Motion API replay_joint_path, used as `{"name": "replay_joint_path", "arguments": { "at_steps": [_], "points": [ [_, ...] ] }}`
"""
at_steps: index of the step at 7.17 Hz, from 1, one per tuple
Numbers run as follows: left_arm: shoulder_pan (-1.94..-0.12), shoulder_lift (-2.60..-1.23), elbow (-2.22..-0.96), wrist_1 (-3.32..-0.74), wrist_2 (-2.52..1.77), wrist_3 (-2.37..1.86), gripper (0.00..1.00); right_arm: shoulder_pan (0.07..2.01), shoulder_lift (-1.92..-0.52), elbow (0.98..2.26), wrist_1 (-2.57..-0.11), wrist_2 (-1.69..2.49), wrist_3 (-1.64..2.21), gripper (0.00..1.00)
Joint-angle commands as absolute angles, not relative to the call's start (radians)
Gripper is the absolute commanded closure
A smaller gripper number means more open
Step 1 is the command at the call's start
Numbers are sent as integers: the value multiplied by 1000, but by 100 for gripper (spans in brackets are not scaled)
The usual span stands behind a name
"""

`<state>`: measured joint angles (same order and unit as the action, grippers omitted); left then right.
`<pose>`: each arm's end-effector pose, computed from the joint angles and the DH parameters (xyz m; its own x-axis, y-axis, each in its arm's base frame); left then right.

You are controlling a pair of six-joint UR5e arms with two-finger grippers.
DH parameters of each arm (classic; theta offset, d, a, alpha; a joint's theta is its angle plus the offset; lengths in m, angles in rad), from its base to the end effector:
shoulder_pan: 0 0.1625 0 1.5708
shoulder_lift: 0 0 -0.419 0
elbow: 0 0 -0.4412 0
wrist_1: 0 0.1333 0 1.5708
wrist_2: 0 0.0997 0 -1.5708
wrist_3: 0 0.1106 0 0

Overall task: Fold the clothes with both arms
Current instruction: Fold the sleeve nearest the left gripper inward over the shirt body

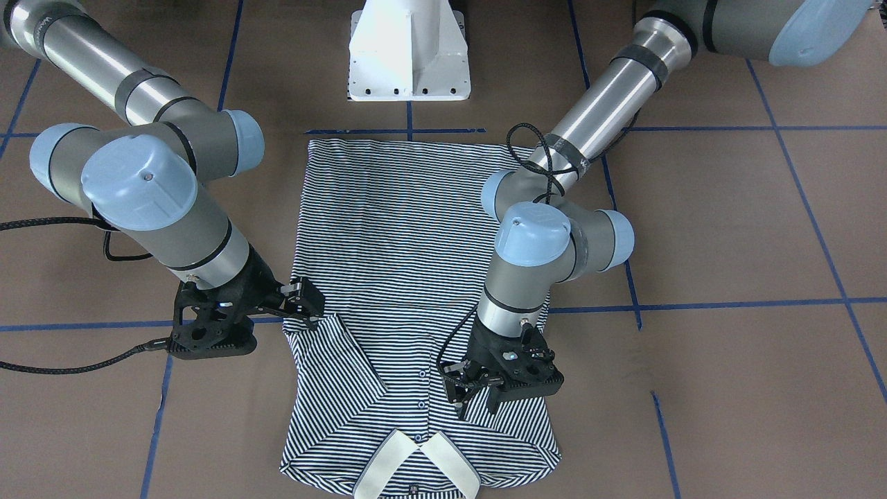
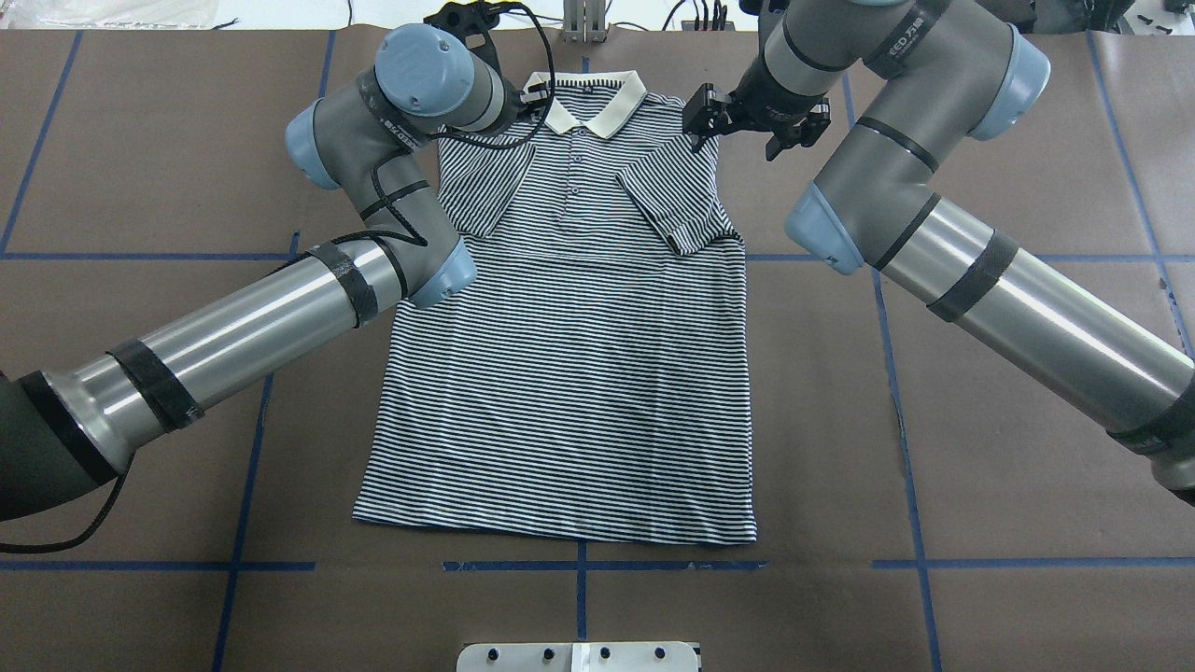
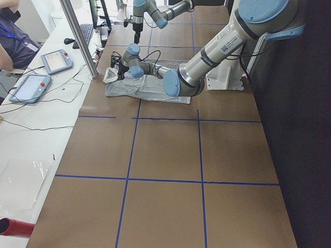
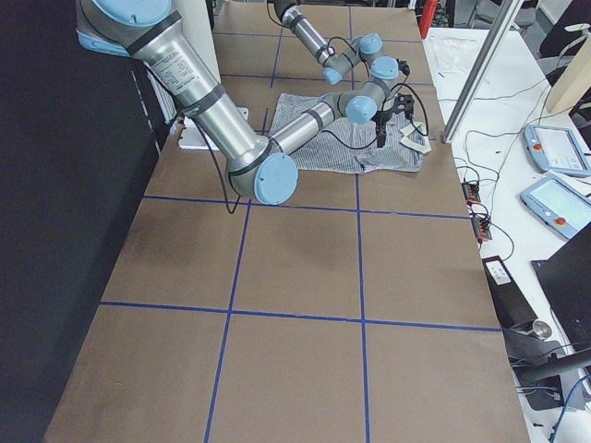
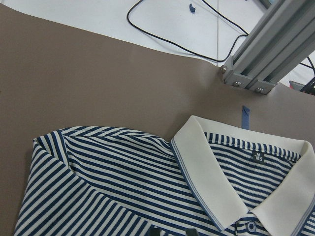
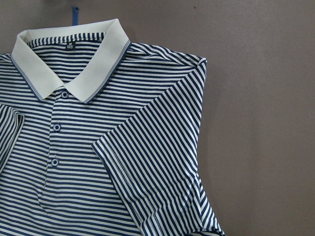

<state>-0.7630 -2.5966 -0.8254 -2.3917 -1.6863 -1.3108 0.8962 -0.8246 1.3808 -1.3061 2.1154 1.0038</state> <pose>0.5855 -0.7266 0.2184 0.4734 -0.0993 -0.8752 0.5076 0.8428 0.1789 -0.4380 -0.6694 0.2287 0.5907 0.0030 0.8069 -0.1351 0.9863 0.0952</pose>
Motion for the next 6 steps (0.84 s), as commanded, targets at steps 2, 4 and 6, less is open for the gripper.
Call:
{"name": "replay_joint_path", "arguments": {
  "at_steps": [2, 4, 6],
  "points": [
    [-764, -2524, -977, -2331, -1830, -1211, 0, 887, -844, 1393, -1310, 2121, 1003, 0],
    [-805, -2467, -1165, -2083, -1920, -1117, 0, 833, -944, 1538, -1338, 2122, 1046, 0],
    [-891, -2209, -1477, -2019, -2116, -1042, 0, 722, -1102, 1742, -1341, 2065, 1269, 0]
  ]
}}
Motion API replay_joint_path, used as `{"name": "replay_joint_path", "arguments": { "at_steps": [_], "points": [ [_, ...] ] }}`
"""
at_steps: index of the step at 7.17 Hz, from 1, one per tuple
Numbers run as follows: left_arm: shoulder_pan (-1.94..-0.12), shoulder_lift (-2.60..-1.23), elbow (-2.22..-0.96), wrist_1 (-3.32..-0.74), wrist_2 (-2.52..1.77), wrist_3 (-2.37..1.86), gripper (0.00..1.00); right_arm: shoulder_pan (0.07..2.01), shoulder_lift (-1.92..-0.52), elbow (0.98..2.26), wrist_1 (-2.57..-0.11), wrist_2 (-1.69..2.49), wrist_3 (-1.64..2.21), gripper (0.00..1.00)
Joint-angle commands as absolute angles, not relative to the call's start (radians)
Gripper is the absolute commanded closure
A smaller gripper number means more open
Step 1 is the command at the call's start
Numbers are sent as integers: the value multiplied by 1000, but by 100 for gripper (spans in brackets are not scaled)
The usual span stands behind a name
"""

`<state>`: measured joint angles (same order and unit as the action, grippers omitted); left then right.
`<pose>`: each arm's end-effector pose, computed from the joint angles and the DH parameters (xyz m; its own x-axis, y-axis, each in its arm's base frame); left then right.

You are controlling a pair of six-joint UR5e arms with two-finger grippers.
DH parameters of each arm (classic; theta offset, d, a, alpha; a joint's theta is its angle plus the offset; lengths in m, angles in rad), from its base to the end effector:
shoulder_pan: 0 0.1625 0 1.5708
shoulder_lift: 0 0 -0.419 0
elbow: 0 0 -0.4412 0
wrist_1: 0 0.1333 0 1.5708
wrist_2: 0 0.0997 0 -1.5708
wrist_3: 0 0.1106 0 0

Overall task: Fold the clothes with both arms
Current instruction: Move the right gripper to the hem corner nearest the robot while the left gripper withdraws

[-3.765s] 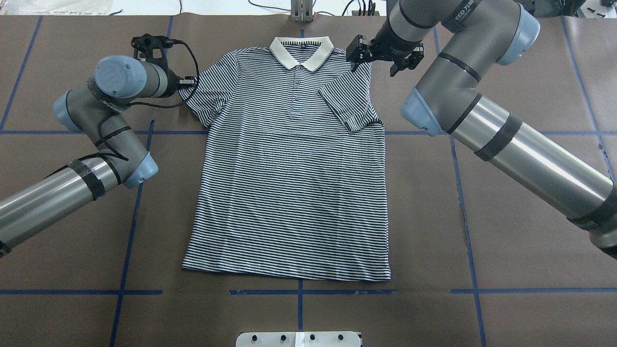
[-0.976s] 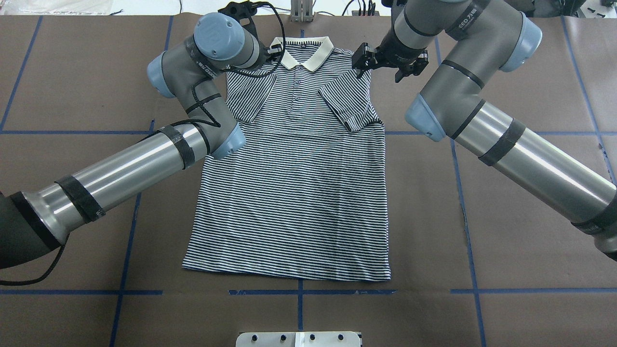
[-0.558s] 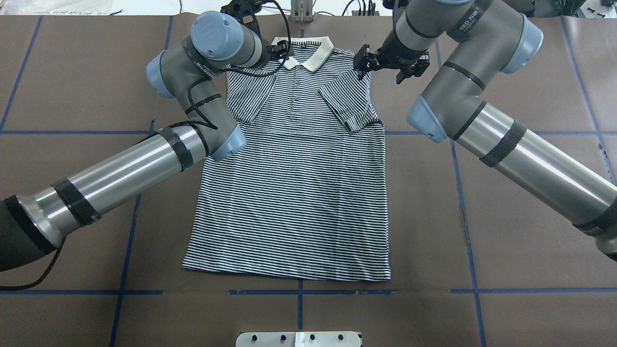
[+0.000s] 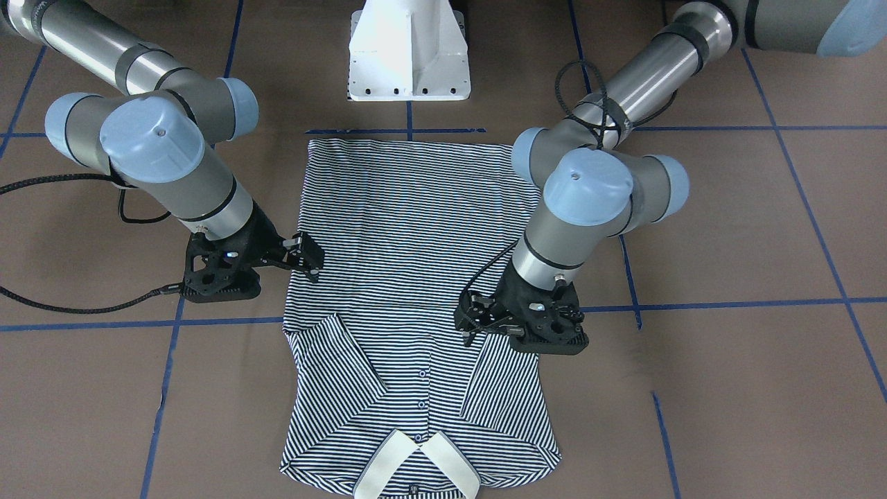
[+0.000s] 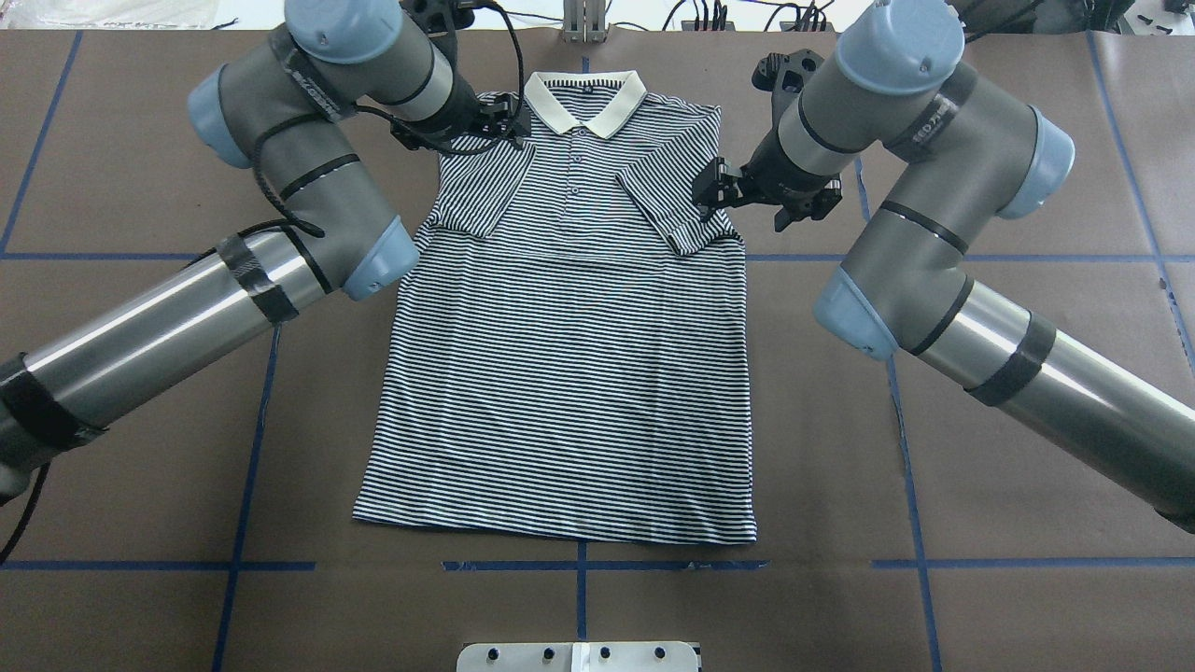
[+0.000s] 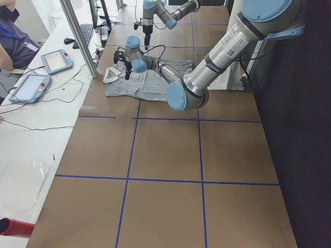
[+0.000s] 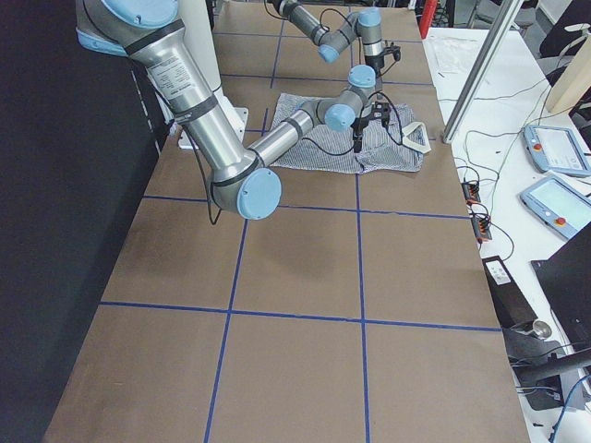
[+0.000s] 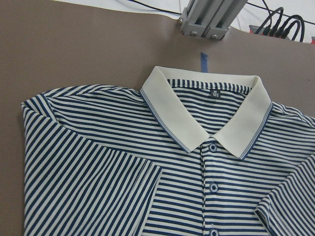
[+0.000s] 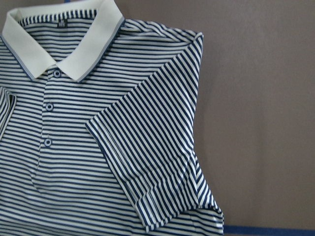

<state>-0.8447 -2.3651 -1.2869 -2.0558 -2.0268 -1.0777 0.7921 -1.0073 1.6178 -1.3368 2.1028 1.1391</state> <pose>0.4821 -0.6704 0.2110 0.5199 0.0545 -0.8525 0.2043 0.9611 0.1861 -0.4527 -0.5687 0.2525 0.5689 0.0631 0.8200 -0.1201 0.9927 0.0069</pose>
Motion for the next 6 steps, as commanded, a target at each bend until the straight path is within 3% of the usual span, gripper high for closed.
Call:
{"name": "replay_joint_path", "arguments": {
  "at_steps": [1, 3, 6],
  "points": [
    [-894, -2092, -1612, -2014, -2109, -1043, 0, 610, -1173, 1864, -1397, 1974, 1370, 0],
    [-894, -2014, -1687, -2016, -2070, -1055, 0, 337, -1267, 2044, -1486, 1730, 1580, 0],
    [-888, -2016, -1689, -2016, -2042, -1101, 0, 153, -1293, 2045, -1474, 1569, 1741, 0]
  ]
}}
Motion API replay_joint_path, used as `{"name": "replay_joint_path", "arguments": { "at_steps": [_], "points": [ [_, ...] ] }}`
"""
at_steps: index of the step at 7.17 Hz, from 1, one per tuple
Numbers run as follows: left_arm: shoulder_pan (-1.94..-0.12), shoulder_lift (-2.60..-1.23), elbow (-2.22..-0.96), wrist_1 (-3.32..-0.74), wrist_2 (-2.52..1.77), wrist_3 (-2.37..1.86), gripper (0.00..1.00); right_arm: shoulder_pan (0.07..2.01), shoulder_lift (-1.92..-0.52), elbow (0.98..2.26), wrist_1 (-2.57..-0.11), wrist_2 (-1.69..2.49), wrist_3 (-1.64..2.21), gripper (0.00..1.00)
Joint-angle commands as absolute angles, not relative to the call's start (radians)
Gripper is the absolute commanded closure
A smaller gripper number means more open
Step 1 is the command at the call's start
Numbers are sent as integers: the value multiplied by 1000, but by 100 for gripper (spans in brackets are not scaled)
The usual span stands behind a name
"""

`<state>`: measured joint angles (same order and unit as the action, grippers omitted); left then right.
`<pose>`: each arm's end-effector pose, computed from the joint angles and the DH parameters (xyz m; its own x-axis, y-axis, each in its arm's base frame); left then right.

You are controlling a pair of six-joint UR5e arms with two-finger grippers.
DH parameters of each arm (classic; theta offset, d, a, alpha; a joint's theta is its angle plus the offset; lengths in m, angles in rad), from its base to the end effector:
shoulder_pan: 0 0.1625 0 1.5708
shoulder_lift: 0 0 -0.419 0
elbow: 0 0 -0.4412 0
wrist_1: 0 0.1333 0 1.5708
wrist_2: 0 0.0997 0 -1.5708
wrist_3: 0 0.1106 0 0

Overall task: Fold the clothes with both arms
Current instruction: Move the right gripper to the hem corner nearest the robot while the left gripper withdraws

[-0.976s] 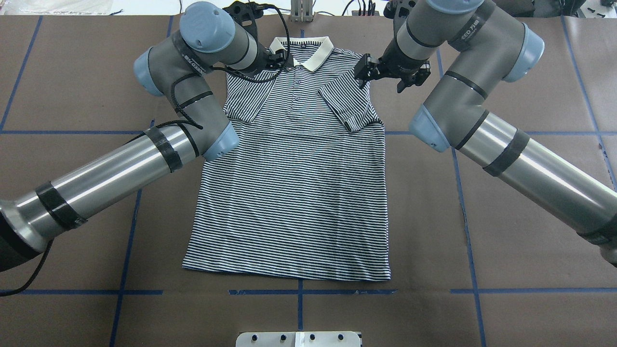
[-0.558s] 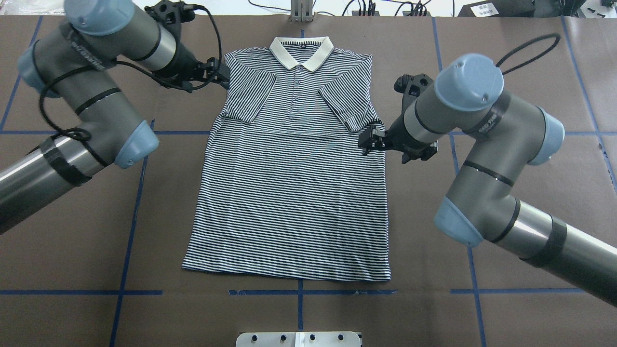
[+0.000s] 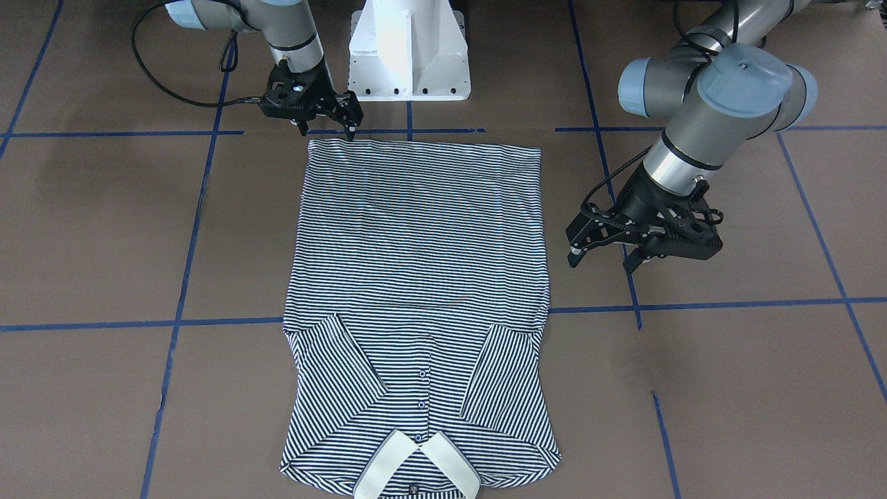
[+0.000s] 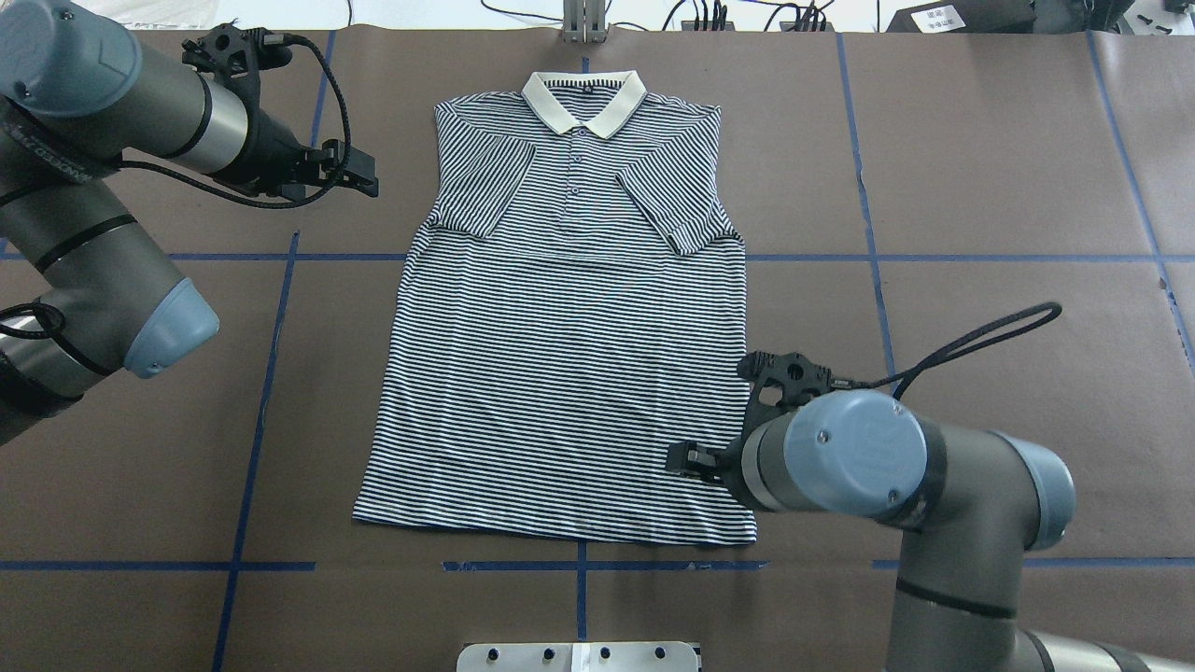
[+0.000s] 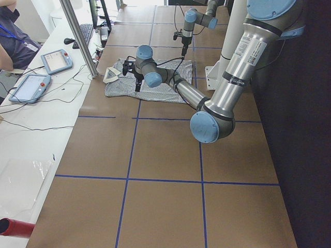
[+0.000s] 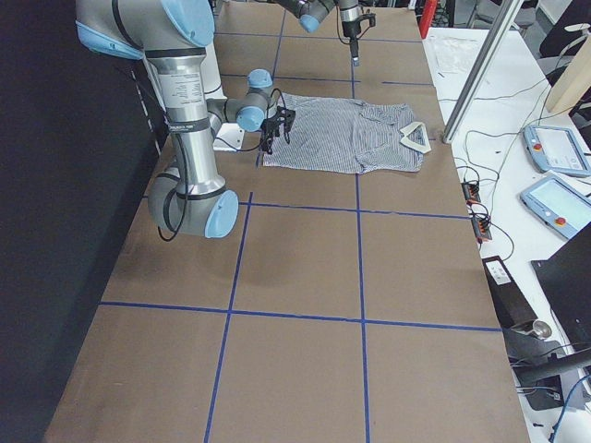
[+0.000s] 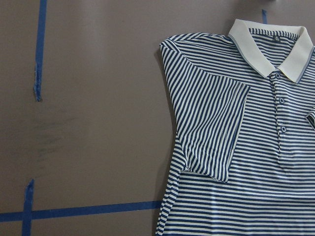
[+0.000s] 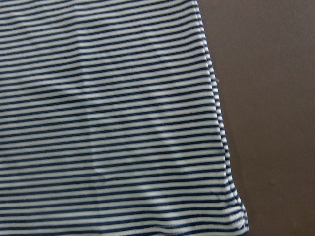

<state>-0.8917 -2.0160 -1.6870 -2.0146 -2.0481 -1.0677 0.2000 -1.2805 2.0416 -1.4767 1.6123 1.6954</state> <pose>0.3694 -0.5890 0.2742 0.5107 0.0492 -0.8584 0.2298 0.9542 0.1914 -0.5509 -0.2430 0.2569 0.6172 0.2518 0.7455 -0.2464 0.9616 -0.1208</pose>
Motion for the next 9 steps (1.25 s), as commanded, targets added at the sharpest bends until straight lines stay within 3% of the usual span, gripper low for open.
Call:
{"name": "replay_joint_path", "arguments": {
  "at_steps": [1, 9],
  "points": [
    [-888, -2025, -1690, -2016, -2043, -1118, 0, 150, -1320, 2033, -1474, 1574, 1738, 0],
    [-877, -2055, -1689, -2016, -2043, -1199, 0, 209, -1313, 1967, -1474, 1585, 1704, 0]
  ]
}}
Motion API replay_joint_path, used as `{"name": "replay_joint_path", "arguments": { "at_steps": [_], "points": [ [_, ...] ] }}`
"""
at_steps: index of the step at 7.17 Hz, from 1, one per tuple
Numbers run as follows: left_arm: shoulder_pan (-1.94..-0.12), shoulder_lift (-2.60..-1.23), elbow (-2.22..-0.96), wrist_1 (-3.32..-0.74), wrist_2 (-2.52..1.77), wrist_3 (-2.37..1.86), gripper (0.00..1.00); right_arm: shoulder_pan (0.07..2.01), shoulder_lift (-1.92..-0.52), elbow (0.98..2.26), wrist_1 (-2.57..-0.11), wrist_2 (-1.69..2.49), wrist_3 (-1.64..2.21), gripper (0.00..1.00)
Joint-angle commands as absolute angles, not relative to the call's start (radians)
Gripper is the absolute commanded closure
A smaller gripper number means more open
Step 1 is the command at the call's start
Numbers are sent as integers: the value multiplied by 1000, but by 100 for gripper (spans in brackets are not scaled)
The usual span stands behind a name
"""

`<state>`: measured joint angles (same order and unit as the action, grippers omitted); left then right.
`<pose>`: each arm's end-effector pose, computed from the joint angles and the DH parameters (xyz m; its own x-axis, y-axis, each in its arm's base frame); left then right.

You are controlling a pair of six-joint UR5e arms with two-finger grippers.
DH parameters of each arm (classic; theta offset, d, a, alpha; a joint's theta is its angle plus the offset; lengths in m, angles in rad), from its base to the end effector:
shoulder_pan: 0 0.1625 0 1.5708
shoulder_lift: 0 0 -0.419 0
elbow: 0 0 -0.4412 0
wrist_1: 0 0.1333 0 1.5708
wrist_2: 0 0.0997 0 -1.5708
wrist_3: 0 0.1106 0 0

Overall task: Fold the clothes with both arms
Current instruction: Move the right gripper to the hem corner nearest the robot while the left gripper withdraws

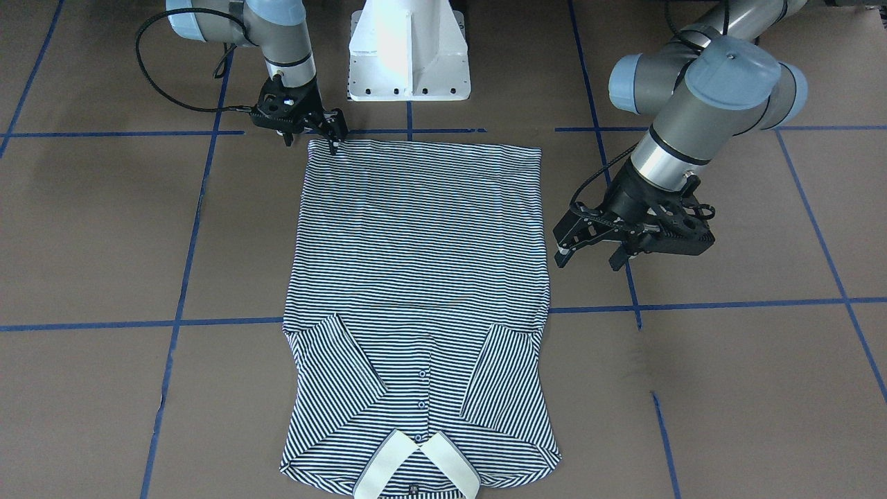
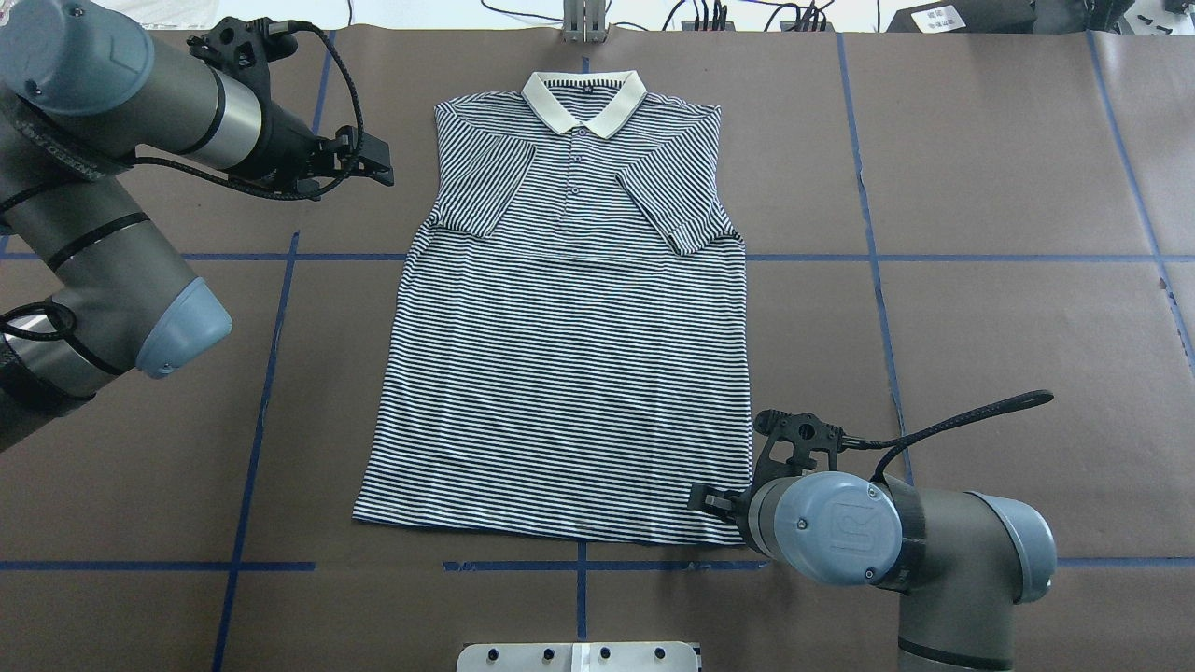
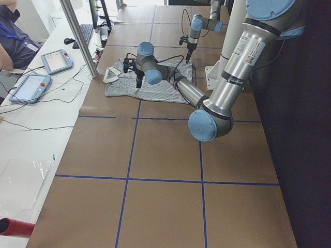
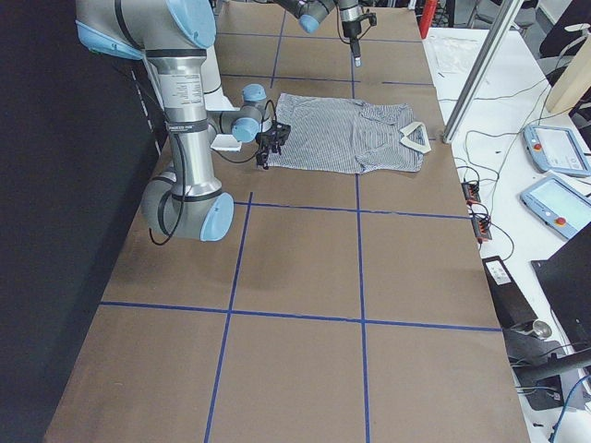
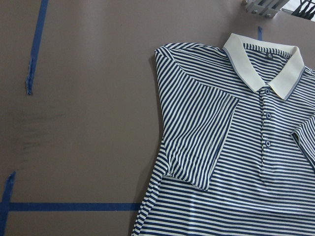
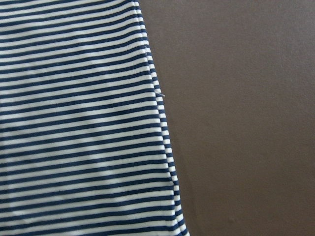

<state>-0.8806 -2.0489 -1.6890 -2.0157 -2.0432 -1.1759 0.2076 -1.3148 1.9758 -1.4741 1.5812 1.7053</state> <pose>0.3774 -0.5874 0.2505 0.4649 -0.0250 -0.8850 0.2793 0.9527 0.1198 -0.5626 -0.2536 0.3088 0.6777 0.2798 0.6800 -0.2926 0.9510 -0.0996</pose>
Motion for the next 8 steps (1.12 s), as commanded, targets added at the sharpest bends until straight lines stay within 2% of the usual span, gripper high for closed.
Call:
{"name": "replay_joint_path", "arguments": {
  "at_steps": [1, 2, 4, 5, 7, 8],
  "points": [
    [-873, -2056, -1686, -2016, -2043, -1200, 0, 209, -1315, 1968, -1476, 1588, 1704, 1],
    [-873, -2057, -1684, -2016, -2043, -1200, 0, 204, -1310, 1970, -1474, 1591, 1706, 3],
    [-873, -2057, -1683, -2016, -2043, -1200, 0, 201, -1310, 1971, -1474, 1617, 1706, 28],
    [-873, -2057, -1683, -2016, -2043, -1200, 0, 199, -1310, 1970, -1474, 1618, 1706, 37],
    [-871, -2065, -1675, -2016, -2045, -1200, 0, 198, -1308, 1973, -1474, 1621, 1706, 75],
    [-871, -2066, -1672, -2017, -2045, -1200, 0, 201, -1310, 1979, -1476, 1631, 1706, 98]
  ]
}}
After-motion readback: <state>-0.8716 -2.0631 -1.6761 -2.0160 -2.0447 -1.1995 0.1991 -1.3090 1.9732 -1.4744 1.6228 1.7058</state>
